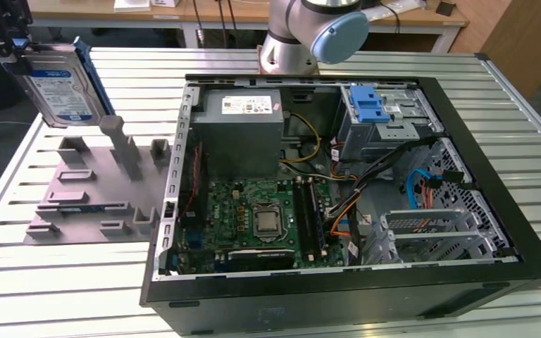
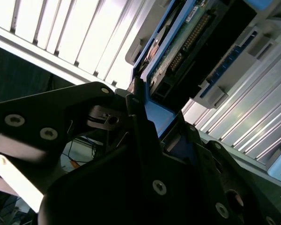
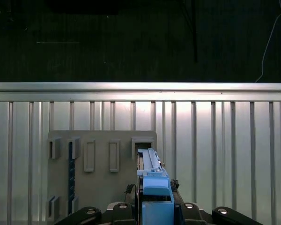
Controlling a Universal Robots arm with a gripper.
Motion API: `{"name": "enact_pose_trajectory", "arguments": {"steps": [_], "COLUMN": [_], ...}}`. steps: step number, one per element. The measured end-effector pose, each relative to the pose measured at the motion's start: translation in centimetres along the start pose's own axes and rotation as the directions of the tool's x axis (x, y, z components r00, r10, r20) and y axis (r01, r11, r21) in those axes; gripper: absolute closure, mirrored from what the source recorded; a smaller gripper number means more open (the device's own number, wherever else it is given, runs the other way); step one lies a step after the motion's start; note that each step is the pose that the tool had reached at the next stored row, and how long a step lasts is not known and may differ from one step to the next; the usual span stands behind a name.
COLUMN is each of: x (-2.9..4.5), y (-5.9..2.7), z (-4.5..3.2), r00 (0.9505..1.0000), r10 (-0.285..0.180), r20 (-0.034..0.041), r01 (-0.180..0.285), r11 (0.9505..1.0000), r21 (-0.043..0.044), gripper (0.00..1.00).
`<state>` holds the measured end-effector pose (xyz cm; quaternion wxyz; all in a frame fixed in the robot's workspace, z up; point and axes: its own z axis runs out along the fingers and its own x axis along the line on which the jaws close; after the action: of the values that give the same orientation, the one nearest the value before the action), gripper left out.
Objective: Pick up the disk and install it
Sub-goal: 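Pick up the disk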
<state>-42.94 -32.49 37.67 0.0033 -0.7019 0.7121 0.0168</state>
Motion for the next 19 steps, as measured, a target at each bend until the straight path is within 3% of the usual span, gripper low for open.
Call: {"name": "enact_pose_trajectory", "arguments": {"steps": [19], "x": [-0.04], "y": [0.03], "z": [-1.56], "r00": [1.0000], "r10": [0.000], "r20": [0.0001], "r01": [0.000], "r11": [1.0000], "r21": [0.0000], "gripper": [0.64]}}
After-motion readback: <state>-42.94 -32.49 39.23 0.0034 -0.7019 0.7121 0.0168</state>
